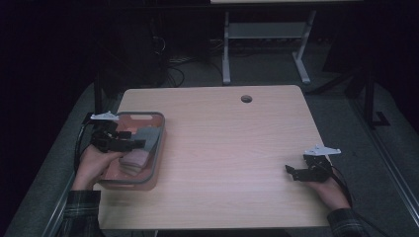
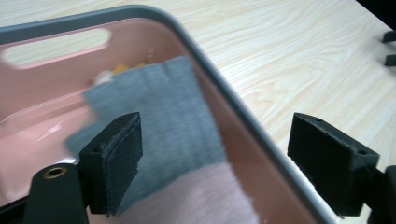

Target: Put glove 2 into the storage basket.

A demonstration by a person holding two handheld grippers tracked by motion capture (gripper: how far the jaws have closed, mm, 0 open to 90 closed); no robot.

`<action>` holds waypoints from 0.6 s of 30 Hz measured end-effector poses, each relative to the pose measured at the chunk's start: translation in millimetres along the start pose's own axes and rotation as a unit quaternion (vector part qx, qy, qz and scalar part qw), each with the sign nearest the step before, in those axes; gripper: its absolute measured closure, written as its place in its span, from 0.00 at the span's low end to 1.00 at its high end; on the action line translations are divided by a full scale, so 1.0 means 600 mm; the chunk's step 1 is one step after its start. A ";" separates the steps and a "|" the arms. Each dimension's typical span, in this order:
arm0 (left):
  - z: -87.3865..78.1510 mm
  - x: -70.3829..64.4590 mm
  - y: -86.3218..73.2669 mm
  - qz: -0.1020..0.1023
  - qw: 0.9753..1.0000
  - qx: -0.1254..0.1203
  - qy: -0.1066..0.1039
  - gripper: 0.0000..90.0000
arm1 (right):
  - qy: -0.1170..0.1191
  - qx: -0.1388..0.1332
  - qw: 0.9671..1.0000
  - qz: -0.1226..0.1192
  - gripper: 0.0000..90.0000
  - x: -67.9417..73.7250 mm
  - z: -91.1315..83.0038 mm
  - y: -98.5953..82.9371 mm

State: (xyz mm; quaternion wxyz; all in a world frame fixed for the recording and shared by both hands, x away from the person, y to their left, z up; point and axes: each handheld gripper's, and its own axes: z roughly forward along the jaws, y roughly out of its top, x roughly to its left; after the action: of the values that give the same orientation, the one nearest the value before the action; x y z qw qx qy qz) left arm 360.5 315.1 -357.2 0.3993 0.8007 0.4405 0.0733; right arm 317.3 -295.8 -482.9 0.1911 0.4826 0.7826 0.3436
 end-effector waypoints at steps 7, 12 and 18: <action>0.028 -0.035 0.010 0.011 0.999 -0.004 -0.033 0.19 | 0.000 0.000 1.000 0.000 0.15 0.000 0.000 0.000; 0.052 -0.068 0.017 0.029 0.999 -0.004 -0.036 0.19 | 0.000 0.000 1.000 -0.001 0.15 0.000 0.000 0.000; 0.076 -0.108 0.022 0.047 0.998 -0.010 -0.045 0.19 | 0.002 0.000 1.000 -0.003 0.15 0.000 0.000 0.000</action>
State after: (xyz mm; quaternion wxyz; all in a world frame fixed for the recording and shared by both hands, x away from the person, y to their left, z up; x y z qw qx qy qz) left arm 351.4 235.3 -363.4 0.4228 0.8188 0.3835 0.0604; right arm 317.3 -295.8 -482.9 0.1910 0.4797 0.7844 0.3437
